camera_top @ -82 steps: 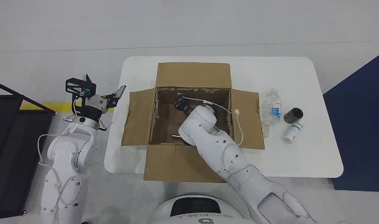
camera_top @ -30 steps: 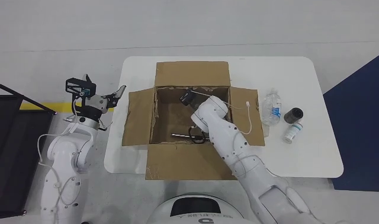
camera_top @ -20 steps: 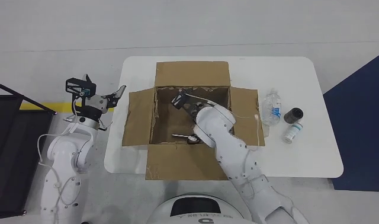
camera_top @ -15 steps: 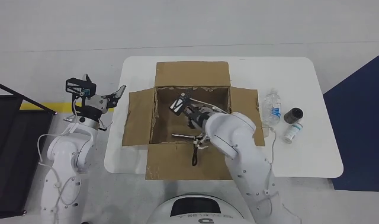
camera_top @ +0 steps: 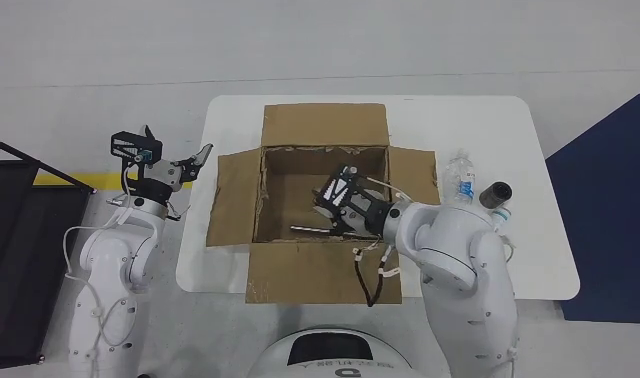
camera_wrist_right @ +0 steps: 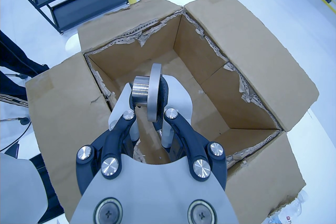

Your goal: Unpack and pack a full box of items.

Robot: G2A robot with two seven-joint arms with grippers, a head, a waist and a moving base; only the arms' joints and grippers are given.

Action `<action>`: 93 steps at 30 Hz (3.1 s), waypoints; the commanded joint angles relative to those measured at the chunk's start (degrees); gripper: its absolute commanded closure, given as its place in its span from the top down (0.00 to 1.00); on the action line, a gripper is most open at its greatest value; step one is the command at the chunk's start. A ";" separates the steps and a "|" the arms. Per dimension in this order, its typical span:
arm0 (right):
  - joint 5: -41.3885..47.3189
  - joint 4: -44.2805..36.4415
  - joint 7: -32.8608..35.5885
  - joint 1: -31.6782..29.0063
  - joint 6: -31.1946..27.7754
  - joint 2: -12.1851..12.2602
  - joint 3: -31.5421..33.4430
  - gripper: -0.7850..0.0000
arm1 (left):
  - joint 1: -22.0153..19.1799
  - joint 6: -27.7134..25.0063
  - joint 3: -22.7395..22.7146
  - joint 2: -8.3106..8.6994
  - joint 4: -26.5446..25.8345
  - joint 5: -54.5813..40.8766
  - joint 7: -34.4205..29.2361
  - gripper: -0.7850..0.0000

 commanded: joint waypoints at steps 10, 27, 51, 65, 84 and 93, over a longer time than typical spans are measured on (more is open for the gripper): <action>26.38 -9.35 -10.36 -15.91 -4.98 2.71 23.79 0.00 | 0.00 0.00 0.00 0.00 0.00 0.00 0.00 1.00; 42.57 -9.06 -11.99 -24.56 -5.74 4.79 38.30 0.00 | 0.00 0.00 0.00 0.00 0.00 0.00 0.00 1.00; 57.35 25.79 15.71 -14.95 23.88 14.03 59.89 0.00 | 0.00 0.00 0.00 0.00 0.00 0.00 0.00 1.00; 49.87 35.87 16.89 -8.47 29.90 17.50 55.85 0.00 | 0.00 0.00 0.00 0.00 0.00 0.00 0.00 1.00; 47.95 44.92 16.68 -5.69 32.00 21.29 54.46 0.35 | 0.00 0.00 0.00 0.00 0.00 0.00 0.00 1.00; 48.34 43.65 15.68 -8.38 33.87 22.24 54.01 0.43 | 0.00 0.00 0.00 0.00 0.00 0.00 0.00 1.00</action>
